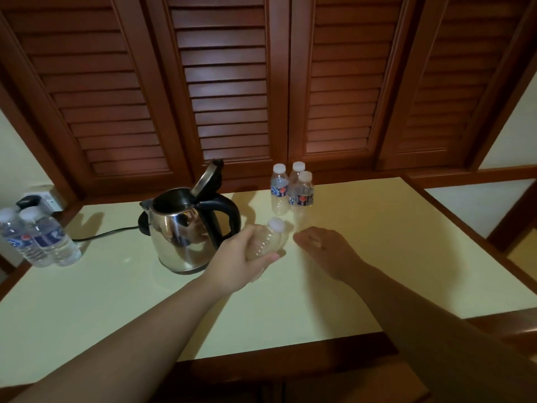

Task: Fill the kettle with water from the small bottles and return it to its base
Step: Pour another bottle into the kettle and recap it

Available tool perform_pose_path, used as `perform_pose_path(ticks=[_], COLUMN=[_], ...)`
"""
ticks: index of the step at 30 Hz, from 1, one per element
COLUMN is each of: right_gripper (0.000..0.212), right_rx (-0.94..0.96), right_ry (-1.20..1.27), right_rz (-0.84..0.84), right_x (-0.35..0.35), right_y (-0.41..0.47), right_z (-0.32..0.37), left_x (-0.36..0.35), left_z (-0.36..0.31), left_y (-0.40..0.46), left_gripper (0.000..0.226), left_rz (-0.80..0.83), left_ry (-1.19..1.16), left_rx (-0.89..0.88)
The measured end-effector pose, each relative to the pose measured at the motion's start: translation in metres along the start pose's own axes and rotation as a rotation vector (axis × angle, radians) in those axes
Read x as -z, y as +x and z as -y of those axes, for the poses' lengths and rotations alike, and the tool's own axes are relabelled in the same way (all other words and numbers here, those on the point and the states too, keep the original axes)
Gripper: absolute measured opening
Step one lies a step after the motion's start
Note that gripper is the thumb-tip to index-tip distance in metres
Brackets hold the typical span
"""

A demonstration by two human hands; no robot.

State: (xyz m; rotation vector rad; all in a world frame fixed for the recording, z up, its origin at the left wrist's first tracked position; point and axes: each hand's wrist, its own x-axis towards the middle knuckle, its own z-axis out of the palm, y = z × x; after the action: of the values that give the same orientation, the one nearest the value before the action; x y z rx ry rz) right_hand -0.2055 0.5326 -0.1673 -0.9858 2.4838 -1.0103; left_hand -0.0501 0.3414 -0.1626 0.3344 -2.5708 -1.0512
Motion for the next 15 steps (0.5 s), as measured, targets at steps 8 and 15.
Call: perform_pose_path(ticks=[8,15], right_gripper=[0.107,0.107], right_rx=[0.0,-0.01], right_ry=[-0.522,-0.504], right_rz=[0.035,0.065], right_x=[-0.015,-0.011], right_y=[0.0,0.002], right_z=[-0.057,-0.059], left_x=[-0.038,-0.055], left_z=[-0.019,-0.017], left_y=[0.045,0.088], left_gripper=[0.045,0.048], left_rz=[-0.179,-0.26], left_ry=[-0.261,-0.225], left_rx=[0.195,0.293])
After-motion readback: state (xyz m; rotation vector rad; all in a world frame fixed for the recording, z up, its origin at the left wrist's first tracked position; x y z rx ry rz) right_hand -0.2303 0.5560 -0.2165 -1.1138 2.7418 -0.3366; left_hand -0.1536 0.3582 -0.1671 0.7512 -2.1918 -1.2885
